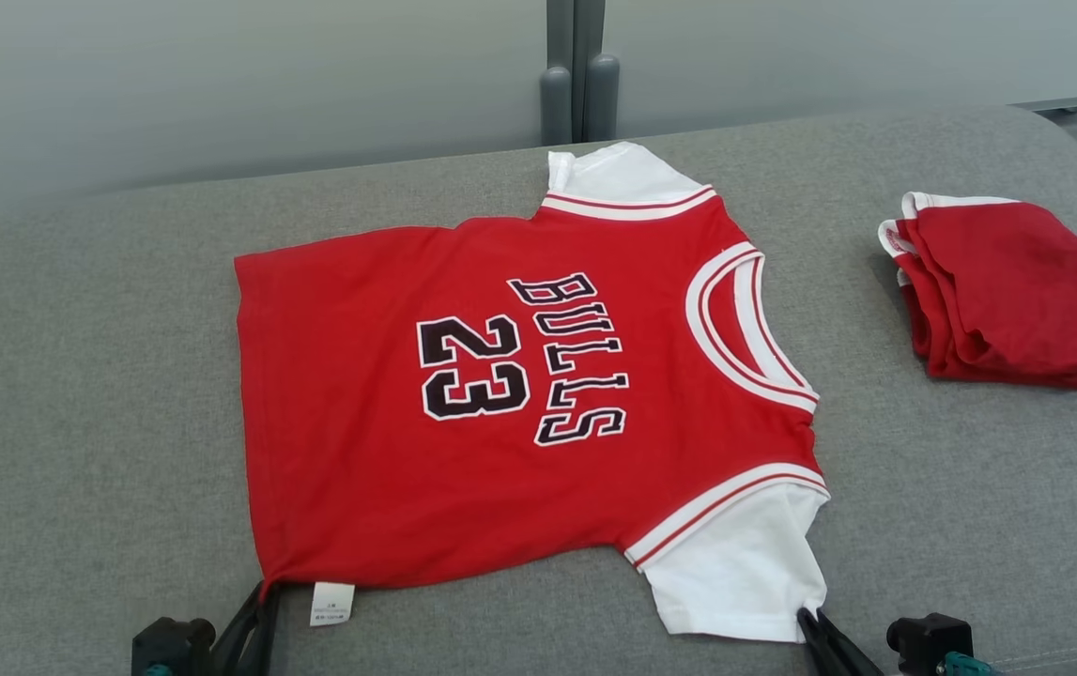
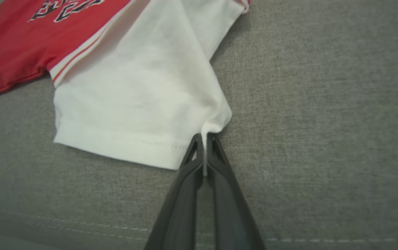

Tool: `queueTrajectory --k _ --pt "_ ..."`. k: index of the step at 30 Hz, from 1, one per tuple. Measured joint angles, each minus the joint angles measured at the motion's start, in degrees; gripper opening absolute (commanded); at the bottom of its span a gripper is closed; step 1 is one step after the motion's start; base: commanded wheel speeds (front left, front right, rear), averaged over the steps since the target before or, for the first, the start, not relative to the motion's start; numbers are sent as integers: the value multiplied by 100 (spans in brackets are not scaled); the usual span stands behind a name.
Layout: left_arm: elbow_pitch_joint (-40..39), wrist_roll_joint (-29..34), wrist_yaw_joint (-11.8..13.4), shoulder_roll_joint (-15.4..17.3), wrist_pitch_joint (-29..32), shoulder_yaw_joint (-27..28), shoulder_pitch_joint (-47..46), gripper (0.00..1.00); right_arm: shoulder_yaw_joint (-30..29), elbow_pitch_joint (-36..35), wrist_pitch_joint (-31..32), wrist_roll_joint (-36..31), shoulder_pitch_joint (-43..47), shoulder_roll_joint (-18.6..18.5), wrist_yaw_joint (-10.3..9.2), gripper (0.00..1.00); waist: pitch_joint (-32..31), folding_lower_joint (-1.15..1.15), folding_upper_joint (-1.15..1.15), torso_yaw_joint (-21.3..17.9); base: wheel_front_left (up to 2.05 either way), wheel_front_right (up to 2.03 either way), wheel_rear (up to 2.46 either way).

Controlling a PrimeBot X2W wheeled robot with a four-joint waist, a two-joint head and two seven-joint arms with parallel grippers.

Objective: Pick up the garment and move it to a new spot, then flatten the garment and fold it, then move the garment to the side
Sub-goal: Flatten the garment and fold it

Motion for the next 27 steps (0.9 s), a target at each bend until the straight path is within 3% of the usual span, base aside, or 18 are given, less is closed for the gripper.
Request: queueTrajectory --k 6,11,18,27 --pt "16 13 -11 32 0 -20 -86 0 -124 -148 12 92 -66 22 45 0 16 0 0 -6 0 0 0" --pt "-54 125 -13 226 16 -97 -85 0 -399 -687 33 255 -246 11 45 0 22 0 0 -24 0 0 0" --pt "-504 308 -16 584 268 -275 -86 0 -615 -1550 34 254 -326 -354 49 0 147 0 0 -82 0 0 0" --pt "-1085 360 -18 825 779 -513 -177 0 -710 -2183 34 334 -558 -528 68 0 265 0 0 -148 0 0 0"
